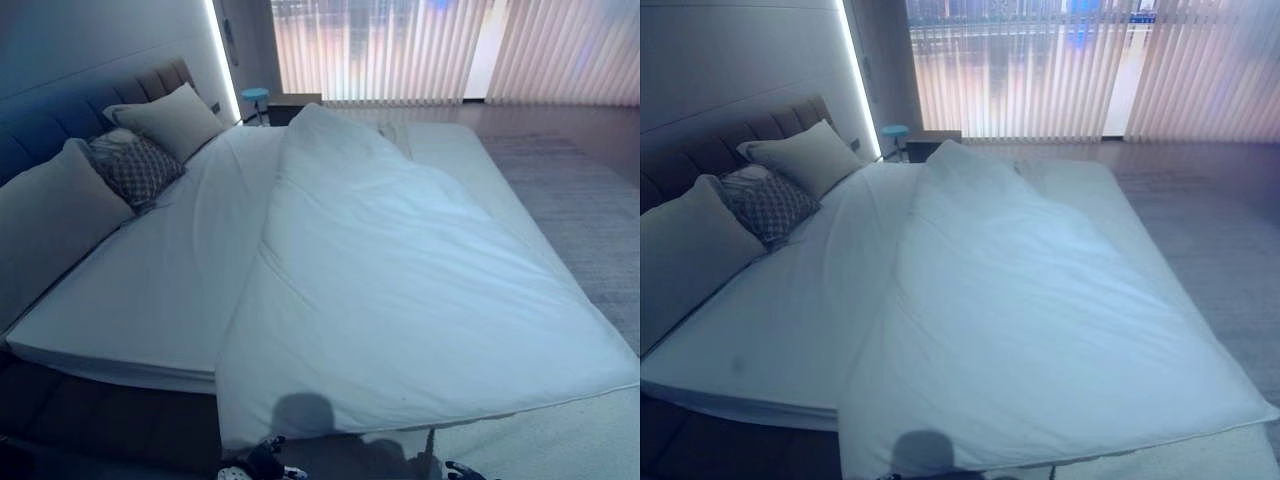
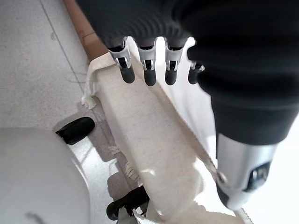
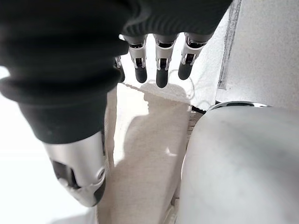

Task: Make the bed

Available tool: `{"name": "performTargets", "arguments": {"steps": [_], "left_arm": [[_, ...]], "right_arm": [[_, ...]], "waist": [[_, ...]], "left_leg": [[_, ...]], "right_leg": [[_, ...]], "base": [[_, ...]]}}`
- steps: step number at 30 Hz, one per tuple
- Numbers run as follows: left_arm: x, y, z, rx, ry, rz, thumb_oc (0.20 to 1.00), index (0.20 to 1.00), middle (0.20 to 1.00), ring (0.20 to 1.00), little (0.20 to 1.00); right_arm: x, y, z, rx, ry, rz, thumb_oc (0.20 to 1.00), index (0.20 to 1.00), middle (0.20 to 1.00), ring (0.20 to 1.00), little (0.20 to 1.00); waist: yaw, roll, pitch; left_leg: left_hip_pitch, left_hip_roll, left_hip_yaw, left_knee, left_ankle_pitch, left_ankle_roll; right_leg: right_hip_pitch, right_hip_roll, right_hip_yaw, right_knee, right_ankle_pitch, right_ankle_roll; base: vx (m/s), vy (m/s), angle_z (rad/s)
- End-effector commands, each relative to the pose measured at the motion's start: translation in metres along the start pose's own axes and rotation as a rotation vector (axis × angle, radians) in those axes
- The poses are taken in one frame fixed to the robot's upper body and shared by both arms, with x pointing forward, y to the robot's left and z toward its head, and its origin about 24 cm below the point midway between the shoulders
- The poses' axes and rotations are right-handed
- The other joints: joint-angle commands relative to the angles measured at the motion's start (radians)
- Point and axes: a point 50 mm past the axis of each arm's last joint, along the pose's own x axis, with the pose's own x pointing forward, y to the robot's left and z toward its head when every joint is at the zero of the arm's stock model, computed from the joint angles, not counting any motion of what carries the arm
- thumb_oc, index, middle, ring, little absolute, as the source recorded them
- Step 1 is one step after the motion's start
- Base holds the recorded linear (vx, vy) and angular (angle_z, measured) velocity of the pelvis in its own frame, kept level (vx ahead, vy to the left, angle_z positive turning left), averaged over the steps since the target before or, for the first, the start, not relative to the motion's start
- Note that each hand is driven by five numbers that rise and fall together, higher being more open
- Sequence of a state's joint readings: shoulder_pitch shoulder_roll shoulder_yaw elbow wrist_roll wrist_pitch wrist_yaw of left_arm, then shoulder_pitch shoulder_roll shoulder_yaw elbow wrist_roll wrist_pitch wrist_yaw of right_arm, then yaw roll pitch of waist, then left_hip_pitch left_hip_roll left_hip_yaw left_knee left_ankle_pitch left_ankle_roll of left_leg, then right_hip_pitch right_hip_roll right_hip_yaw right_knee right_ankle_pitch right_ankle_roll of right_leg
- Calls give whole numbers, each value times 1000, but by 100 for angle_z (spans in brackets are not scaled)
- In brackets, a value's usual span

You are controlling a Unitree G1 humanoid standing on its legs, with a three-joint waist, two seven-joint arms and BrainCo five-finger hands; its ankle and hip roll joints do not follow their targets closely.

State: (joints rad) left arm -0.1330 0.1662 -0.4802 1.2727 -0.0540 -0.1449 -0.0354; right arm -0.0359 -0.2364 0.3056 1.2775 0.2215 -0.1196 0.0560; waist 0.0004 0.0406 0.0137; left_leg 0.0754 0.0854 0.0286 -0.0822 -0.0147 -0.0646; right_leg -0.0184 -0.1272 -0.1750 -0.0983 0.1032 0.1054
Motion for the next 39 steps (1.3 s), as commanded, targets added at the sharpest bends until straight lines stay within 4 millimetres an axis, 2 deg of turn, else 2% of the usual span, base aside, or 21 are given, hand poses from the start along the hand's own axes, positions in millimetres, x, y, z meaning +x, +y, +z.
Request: {"name": "performTargets", "arguments": {"steps": [1, 6, 7, 9, 11, 13, 18, 21, 24, 27, 30, 31, 34, 39], "left_arm": [[5, 9, 24, -17, -58, 16, 1000, 1000, 1000, 1000, 1000], [6, 13, 35, -90, -104, 34, 1000, 1000, 1000, 1000, 1000], [7, 16, 48, -136, -153, 51, 1000, 1000, 1000, 1000, 1000], [7, 17, 55, -171, -182, 55, 1000, 1000, 1000, 1000, 1000], [8, 20, 82, -288, -266, 60, 1000, 1000, 1000, 1000, 1000], [9, 19, 89, -324, -285, 57, 1000, 1000, 1000, 1000, 1000], [9, 14, 129, -459, -362, 31, 1000, 1000, 1000, 1000, 1000], [8, 9, 148, -504, -400, 14, 1000, 1000, 1000, 1000, 1000], [7, 6, 156, -522, -412, 4, 1000, 1000, 1000, 1000, 1000], [5, 3, 167, -643, -434, 6, 1000, 1000, 1000, 1000, 1000], [3, 5, 178, -710, -463, 5, 1000, 1000, 1000, 1000, 1000], [3, 5, 178, -710, -463, 5, 1000, 1000, 1000, 1000, 1000], [-3, 12, 202, -772, -521, 2, 1000, 1000, 1000, 1000, 1000], [-7, 17, 217, -847, -553, 1, 1000, 1000, 1000, 1000, 1000]], "right_arm": [[3, 8, 9, 26, -20, 14, 1000, 1000, 1000, 1000, 1000], [4, 7, 17, 51, -58, 8, 1000, 1000, 1000, 1000, 1000], [4, 5, 23, 64, -78, -1, 1000, 1000, 1000, 1000, 1000], [5, 4, 27, 73, -90, -4, 1000, 1000, 1000, 1000, 1000], [6, 5, 41, 108, -143, -13, 1000, 1000, 1000, 1000, 1000], [6, 5, 47, 121, -161, -14, 1000, 1000, 1000, 1000, 1000], [7, 3, 81, 180, -268, -46, 1000, 1000, 1000, 1000, 1000], [4, 0, 101, 282, -344, -66, 1000, 1000, 1000, 1000, 1000], [3, 0, 111, 335, -382, -70, 1000, 1000, 1000, 1000, 1000], [-1, 0, 127, 474, -461, -79, 1000, 1000, 1000, 1000, 1000], [-5, 4, 139, 532, -512, -73, 1000, 1000, 1000, 1000, 1000], [-5, 4, 139, 532, -512, -73, 1000, 1000, 1000, 1000, 1000], [-9, 5, 154, 530, -566, -65, 1000, 1000, 1000, 1000, 1000], [-11, 9, 163, 531, -593, -53, 1000, 1000, 1000, 1000, 1000]], "waist": [[-12, -61, 40], [-22, -62, 68], [-25, -63, 94], [-27, -63, 108], [-35, -68, 161], [-40, -72, 178], [-61, -95, 282], [-76, -108, 322], [-84, -115, 331], [-98, -130, 354], [-104, -142, 373], [-104, -142, 373], [-114, -159, 398], [-122, -167, 403]], "left_leg": [[-61, -63, 3, -5, 5, 37], [-67, -68, 10, -5, 2, 40], [-75, -70, 13, -5, 5, 43], [-82, -70, 16, -5, 6, 45], [-109, -72, 27, -2, 17, 48], [-124, -72, 35, 11, 15, 48], [-257, -70, 57, 132, 1, 44], [-355, -67, 62, 212, -5, 36], [-419, -69, 55, 260, -9, 30], [-532, -57, 50, 341, -22, 18], [-598, -49, 48, 390, -31, 15], [-599, -49, 48, 390, -31, 15], [-664, -44, 47, 420, -32, 15], [-683, -39, 52, 420, -30, 16]], "right_leg": [[45, 3, 7, 11, -95, 27], [37, -1, 9, 11, -85, 30], [18, 0, 14, 28, -84, 29], [-2, -2, 18, 49, -89, 28], [-56, -5, 34, 93, -93, 27], [-78, -6, 40, 109, -93, 27], [-210, -9, 64, 212, -92, 29], [-302, -7, 68, 280, -96, 30], [-351, -5, 68, 304, -97, 28], [-449, -7, 66, 368, -108, 26], [-517, -7, 70, 420, -115, 22], [-518, -7, 70, 420, -115, 22], [-582, -4, 75, 439, -107, 21], [-606, -3, 79, 439, -106, 18]], "base": [[0, 0, 0], [-8, 5, 0], [-42, 24, -4], [-71, 22, -5], [-142, 31, -7], [-125, 21, -18], [-195, 9, -14], [-177, -19, -14], [-87, -41, 1], [-115, -66, 2], [-75, -20, 5], [-59, 4, 1], [-47, 3, -6], [2, 0, 1]]}}
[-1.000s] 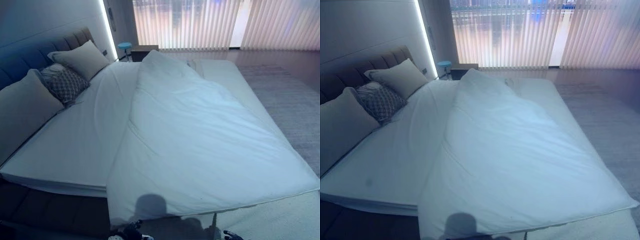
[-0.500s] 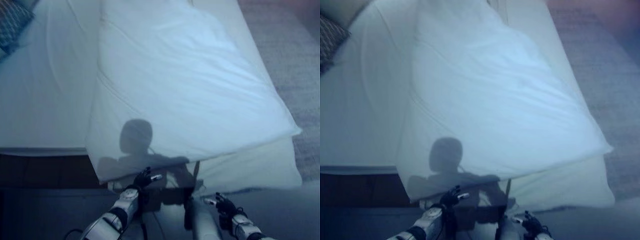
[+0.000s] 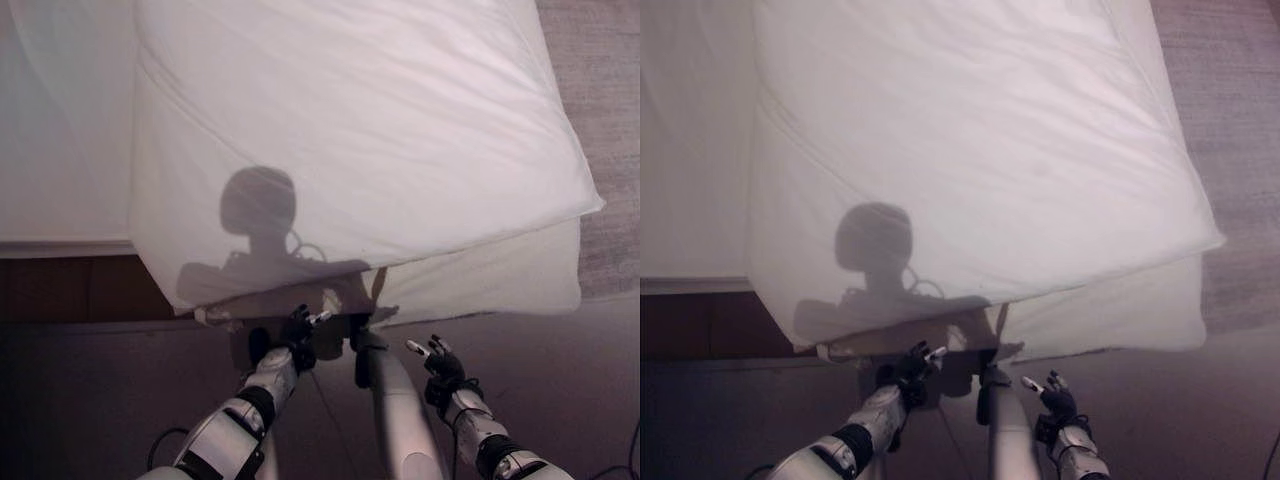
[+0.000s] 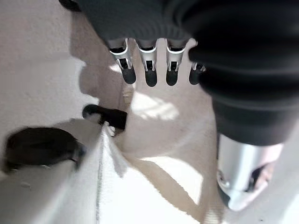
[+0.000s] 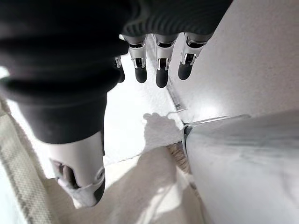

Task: Make the bed

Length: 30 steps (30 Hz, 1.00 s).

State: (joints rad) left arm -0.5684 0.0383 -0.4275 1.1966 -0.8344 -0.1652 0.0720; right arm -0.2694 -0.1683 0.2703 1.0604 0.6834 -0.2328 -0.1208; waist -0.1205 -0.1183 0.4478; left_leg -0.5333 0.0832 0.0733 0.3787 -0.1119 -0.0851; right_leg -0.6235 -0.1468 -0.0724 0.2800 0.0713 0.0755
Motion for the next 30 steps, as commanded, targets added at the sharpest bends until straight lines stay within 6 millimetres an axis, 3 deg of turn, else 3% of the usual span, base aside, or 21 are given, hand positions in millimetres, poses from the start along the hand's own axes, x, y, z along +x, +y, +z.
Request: {"name": "performTargets", "arguments": {"steps": [1, 3, 6, 9, 10, 15, 19, 20, 26, 29, 30], "left_arm": [[1, -20, 4, -114, -30, -26, 1000, 1000, 1000, 1000, 1000], [4, -21, 21, -208, -75, -8, 1000, 1000, 1000, 1000, 1000], [4, -21, 21, -208, -76, -8, 1000, 1000, 1000, 1000, 1000], [8, -26, 60, -396, -192, 16, 1000, 1000, 1000, 1000, 1000], [8, -26, 61, -396, -192, 16, 1000, 1000, 1000, 1000, 1000], [7, -39, 107, -501, -320, -15, 1000, 1000, 1000, 1000, 1000], [6, -38, 125, -534, -364, -7, 1000, 1000, 1000, 1000, 1000], [5, -34, 138, -579, -397, 8, 1000, 1000, 1000, 1000, 1000], [0, -25, 169, -682, -475, 54, 1000, 1000, 1000, 1000, 1000], [-1, -27, 174, -687, -492, 48, 1000, 1000, 1000, 1000, 1000], [-2, -26, 175, -685, -494, 49, 482, 482, 482, 482, 482]], "right_arm": [[-1, 4, 11, 21, -74, 20, 1000, 1000, 1000, 1000, 1000], [0, 14, 20, 7, -106, 57, 1000, 1000, 1000, 1000, 1000], [0, 14, 20, 7, -106, 57, 1000, 1000, 1000, 1000, 1000], [-2, 30, 40, 35, -197, 124, 1000, 1000, 1000, 1000, 1000], [-2, 30, 40, 35, -198, 124, 1000, 1000, 1000, 1000, 1000], [-7, 36, 61, 66, -298, 163, 1000, 1000, 1000, 1000, 1000], [-10, 37, 72, 84, -346, 187, 1000, 1000, 1000, 1000, 1000], [-13, 40, 76, 97, -368, 203, 1000, 1000, 1000, 1000, 1000], [-16, 39, 84, 90, -412, 217, 1000, 1000, 1000, 1000, 1000], [-16, 39, 86, 83, -420, 217, 1000, 1000, 1000, 1000, 1000], [-16, 37, 86, 78, -421, 214, 1000, 1000, 1000, 1000, 1000]], "waist": [[-1, -9, -31], [-7, -21, -17], [-7, -21, -17], [-24, -44, 3], [-26, -43, -1], [-50, -59, 9], [-65, -66, 7], [-77, -73, 1], [-94, -85, -18], [-98, -84, -21], [-99, -82, -26]], "left_leg": [[-74, -37, 8, -41, 67, 37], [-73, -31, 25, -41, 61, 42], [-73, -31, 25, -41, 61, 42], [-87, -28, 25, -31, 57, 41], [-92, -29, 25, -34, 61, 41], [-115, -18, 36, -21, 60, 37], [-135, -10, 40, -10, 56, 33], [-146, -4, 46, -3, 54, 31], [-186, 8, 49, 15, 50, 27], [-191, 9, 50, 15, 51, 27], [-193, 10, 51, 14, 52, 27]], "right_leg": [[-2, 16, -23, 62, -74, 48], [-19, 15, -14, 75, -70, 55], [-19, 15, -14, 75, -70, 55], [-22, 16, -20, 76, -77, 52], [-27, 15, -20, 74, -74, 51], [-57, 22, -11, 81, -73, 48], [-76, 25, -8, 82, -71, 50], [-92, 29, -2, 83, -66, 52], [-127, 35, 4, 84, -60, 54], [-133, 35, 5, 85, -59, 55], [-136, 35, 5, 85, -59, 54]], "base": [[14, 52, -6], [8, 51, -14], [4, 6, -10], [7, 0, -1], [0, 0, 0], [1, 7, -2], [-7, 5, -2], [-13, 16, -5], [-18, 12, -9], [-7, 8, -7], [-11, 3, -5]]}}
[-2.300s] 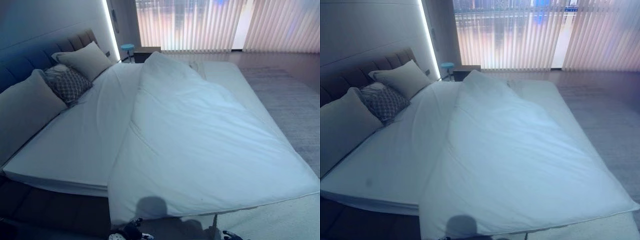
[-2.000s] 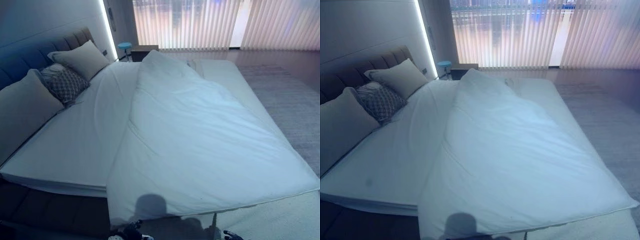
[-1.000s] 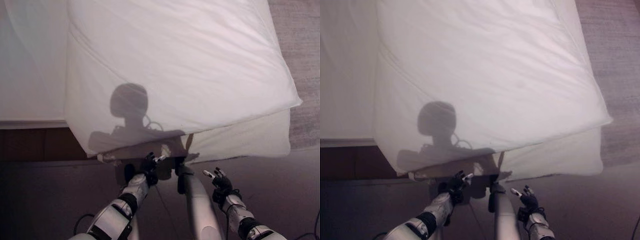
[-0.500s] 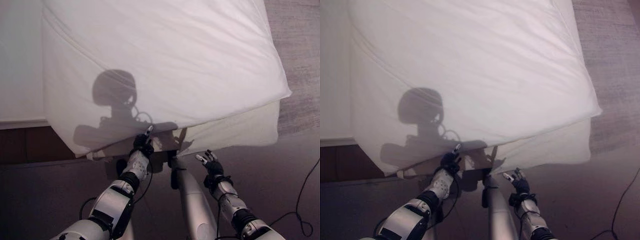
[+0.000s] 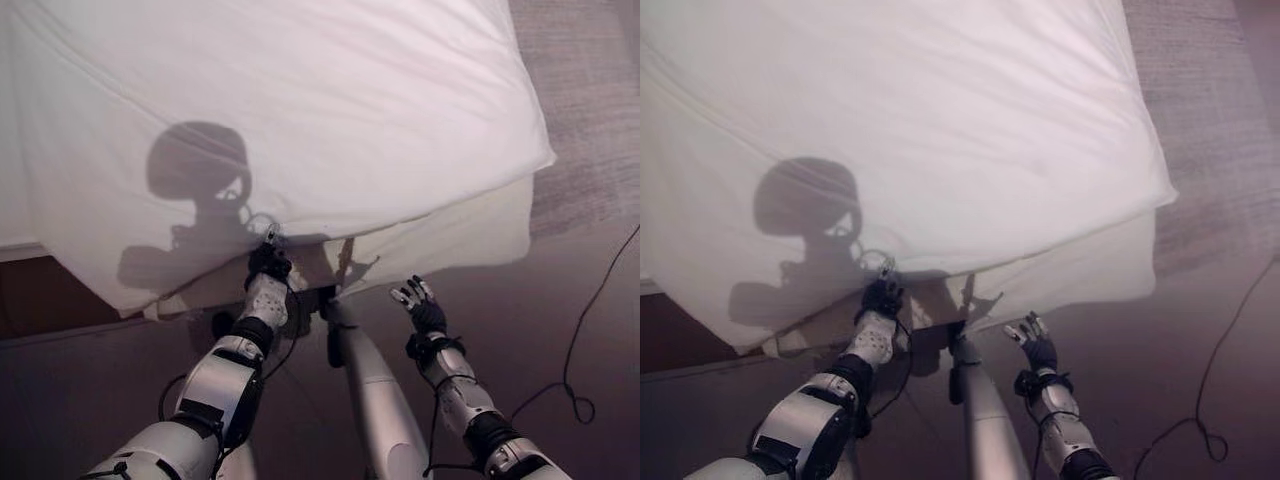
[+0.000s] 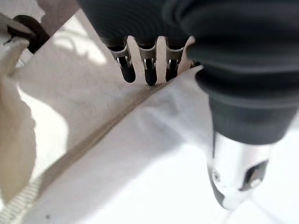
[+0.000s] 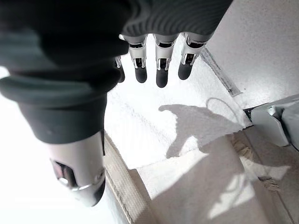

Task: Make the bed

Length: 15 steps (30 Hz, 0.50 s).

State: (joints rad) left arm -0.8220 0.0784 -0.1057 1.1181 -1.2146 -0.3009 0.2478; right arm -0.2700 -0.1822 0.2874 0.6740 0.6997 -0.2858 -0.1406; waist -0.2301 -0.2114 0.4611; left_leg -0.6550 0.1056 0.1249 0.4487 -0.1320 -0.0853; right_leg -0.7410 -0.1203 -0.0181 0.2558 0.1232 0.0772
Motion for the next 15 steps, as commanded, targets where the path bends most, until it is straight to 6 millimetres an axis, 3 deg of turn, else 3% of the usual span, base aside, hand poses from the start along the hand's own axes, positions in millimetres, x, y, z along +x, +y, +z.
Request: {"name": "performTargets", "arguments": {"steps": [1, 8, 15], "left_arm": [[-1, -48, 22, -60, -94, -135, 200, 200, 200, 200, 200], [-5, -49, 14, -81, -88, -151, 200, 200, 200, 200, 200], [-29, -59, -12, -162, -49, -292, 200, 200, 200, 200, 200]], "right_arm": [[-4, -12, 14, -34, -81, -1, 1000, 1000, 1000, 1000, 1000], [-4, -12, 13, -32, -75, -2, 1000, 1000, 1000, 1000, 1000], [-7, -5, 14, 3, -88, 22, 1000, 1000, 1000, 1000, 1000]], "waist": [[9, 11, -44], [18, 25, -55], [57, 49, -30]], "left_leg": [[-78, -15, -3, -56, 77, 29], [-74, -20, -9, -59, 75, 27], [-37, -40, -15, -91, 89, 34]], "right_leg": [[-24, 7, -47, 107, -105, 50], [-21, 5, -50, 111, -114, 49], [17, 1, -54, 94, -109, 46]], "base": [[0, 2, -8], [1, 0, -2], [3, -4, -1]]}}
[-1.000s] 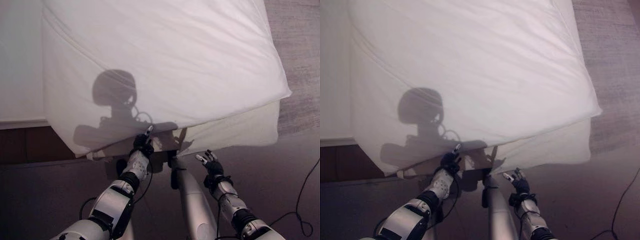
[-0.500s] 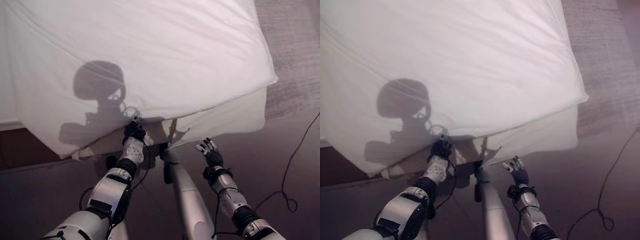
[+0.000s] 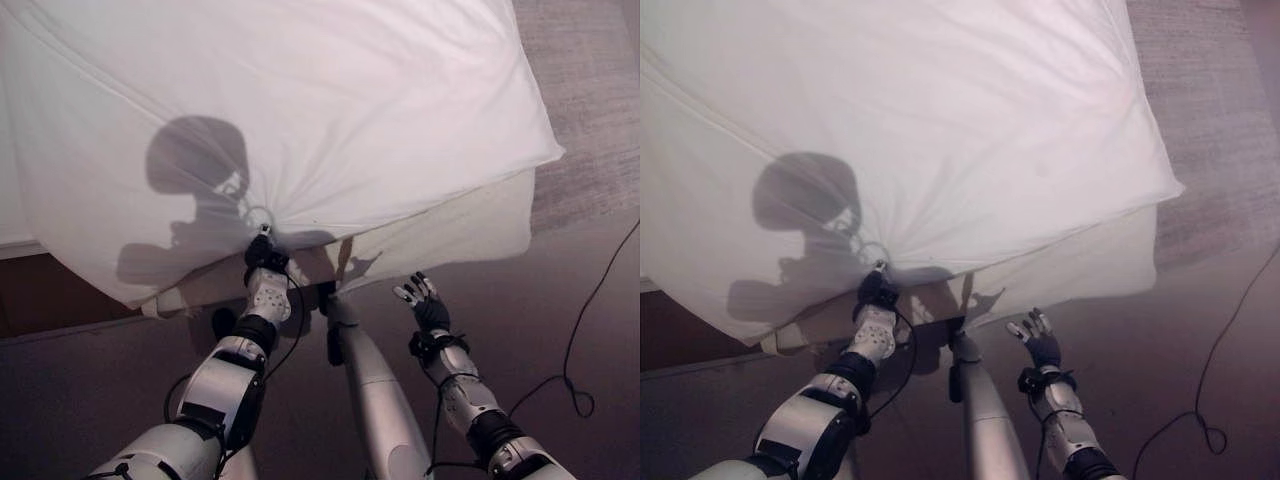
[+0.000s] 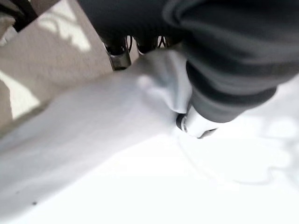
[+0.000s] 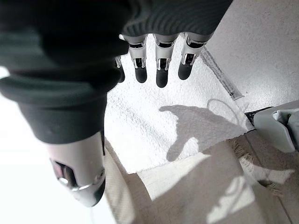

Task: Make the bed

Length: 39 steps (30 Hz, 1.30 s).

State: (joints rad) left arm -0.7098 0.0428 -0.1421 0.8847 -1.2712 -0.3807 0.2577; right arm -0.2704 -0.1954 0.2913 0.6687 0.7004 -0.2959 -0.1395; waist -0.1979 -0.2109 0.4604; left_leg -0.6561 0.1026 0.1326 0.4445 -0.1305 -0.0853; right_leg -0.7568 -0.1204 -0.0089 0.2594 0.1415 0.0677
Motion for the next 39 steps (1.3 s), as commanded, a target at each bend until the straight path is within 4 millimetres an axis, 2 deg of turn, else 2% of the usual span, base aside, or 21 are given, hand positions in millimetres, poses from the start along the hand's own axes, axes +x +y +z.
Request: {"name": "performTargets", "arguments": {"steps": [1, 2, 3, 11, 14, 17, 21, 22, 27, 28, 29, 30, 31, 32, 33, 35, 39], "left_arm": [[-14, -50, -14, -58, 13, -224, 200, 200, 200, 200, 200], [-14, -50, -14, -58, 14, -223, 200, 200, 200, 200, 200], [-25, -55, -17, -87, 18, -292, 200, 200, 200, 200, 200], [-49, -68, -11, -162, 17, -463, 200, 200, 200, 200, 200], [-59, -71, -2, -217, 4, -538, 200, 200, 200, 200, 200], [-64, -73, 5, -274, -10, -574, 200, 200, 200, 200, 200], [-72, -80, 11, -330, -21, -629, 200, 200, 200, 200, 200], [-77, -84, 15, -359, -24, -661, 200, 200, 200, 200, 200], [-80, -87, 18, -369, -32, -684, 200, 200, 200, 200, 200], [-90, -100, 31, -451, -89, -740, 200, 200, 200, 200, 200], [-92, -101, 33, -462, -97, -743, 200, 200, 200, 200, 200], [-92, -101, 33, -462, -97, -743, 200, 200, 200, 200, 200], [-96, -105, 39, -483, -133, -755, 200, 200, 200, 200, 200], [-96, -105, 39, -483, -133, -755, 200, 200, 200, 200, 200], [-96, -106, 44, -495, -167, -750, 200, 200, 200, 200, 200], [-96, -106, 50, -510, -200, -736, 200, 200, 200, 200, 200], [-95, -105, 57, -506, -244, -725, 200, 200, 200, 200, 200]], "right_arm": [[-7, -2, 10, 14, -73, 22, 1000, 1000, 1000, 1000, 1000], [-7, -2, 10, 14, -72, 22, 1000, 1000, 1000, 1000, 1000], [-9, -1, 9, 20, -71, 28, 1000, 1000, 1000, 1000, 1000], [-15, -1, 1, 35, -47, 36, 1000, 1000, 1000, 1000, 1000], [-17, 0, -3, 51, -35, 43, 1000, 1000, 1000, 1000, 1000], [-18, 4, -6, 67, -20, 58, 1000, 1000, 1000, 1000, 1000], [-17, 15, -12, 173, 11, 105, 1000, 1000, 1000, 1000, 1000], [-17, 24, -14, 216, 28, 141, 1000, 1000, 1000, 1000, 1000], [-17, 31, -15, 272, 38, 169, 1000, 1000, 1000, 1000, 1000], [-11, 79, -13, 441, 94, 318, 1000, 1000, 1000, 1000, 1000], [-9, 88, -11, 483, 96, 335, 1000, 1000, 1000, 1000, 1000], [-9, 88, -11, 483, 96, 335, 1000, 1000, 1000, 1000, 1000], [-5, 106, -2, 547, 81, 374, 1000, 1000, 1000, 1000, 1000], [-5, 106, -2, 547, 81, 374, 1000, 1000, 1000, 1000, 1000], [-1, 120, 9, 607, 54, 402, 1000, 1000, 1000, 1000, 1000], [2, 132, 23, 661, 17, 424, 1000, 1000, 1000, 1000, 1000], [5, 140, 35, 726, -20, 426, 1000, 1000, 1000, 1000, 1000]], "waist": [[31, 52, -23], [32, 52, -23], [48, 63, -4], [82, 87, 30], [100, 100, 46], [109, 106, 51], [122, 114, 58], [128, 120, 60], [133, 123, 60], [162, 135, 60], [166, 138, 60], [166, 138, 60], [178, 146, 60], [178, 146, 60], [190, 153, 60], [197, 159, 60], [206, 166, 60]], "left_leg": [[-32, -40, -25, -91, 90, 35], [-30, -40, -25, -91, 90, 35], [-11, -48, -31, -105, 95, 38], [15, -62, -40, -117, 100, 43], [28, -66, -41, -125, 102, 45], [34, -69, -41, -127, 100, 48], [40, -73, -45, -129, 100, 52], [49, -78, -47, -141, 102, 53], [53, -79, -48, -149, 105, 52], [69, -85, -51, -158, 105, 55], [72, -87, -53, -159, 104, 56], [72, -87, -53, -159, 104, 56], [74, -91, -55, -156, 101, 58], [74, -91, -55, -156, 101, 58], [77, -96, -58, -154, 99, 59], [78, -99, -62, -155, 98, 59], [82, -102, -65, -162, 99, 60]], "right_leg": [[40, 1, -64, 87, -128, 54], [42, 1, -64, 87, -128, 54], [62, -1, -69, 76, -127, 53], [96, -10, -76, 69, -130, 52], [110, -17, -80, 62, -129, 53], [114, -19, -78, 59, -130, 55], [123, -21, -81, 54, -128, 54], [129, -24, -82, 50, -126, 55], [134, -25, -83, 45, -124, 56], [155, -32, -88, 33, -123, 58], [158, -34, -90, 33, -124, 58], [158, -34, -90, 33, -124, 58], [163, -39, -90, 36, -127, 59], [163, -39, -90, 36, -127, 59], [169, -43, -94, 38, -129, 59], [175, -46, -100, 38, -131, 60], [181, -52, -107, 34, -134, 60]], "base": [[4, -15, -5], [0, 0, 0], [0, 0, 0], [7, -17, 12], [1, -2, 3], [0, 0, 0], [2, 3, 1], [5, 12, 5], [2, 3, 5], [30, 25, -1], [30, 25, 3], [25, 16, 13], [15, 11, 14], [32, 24, 12], [0, 0, 0], [29, 9, 11], [32, 2, 9]]}}
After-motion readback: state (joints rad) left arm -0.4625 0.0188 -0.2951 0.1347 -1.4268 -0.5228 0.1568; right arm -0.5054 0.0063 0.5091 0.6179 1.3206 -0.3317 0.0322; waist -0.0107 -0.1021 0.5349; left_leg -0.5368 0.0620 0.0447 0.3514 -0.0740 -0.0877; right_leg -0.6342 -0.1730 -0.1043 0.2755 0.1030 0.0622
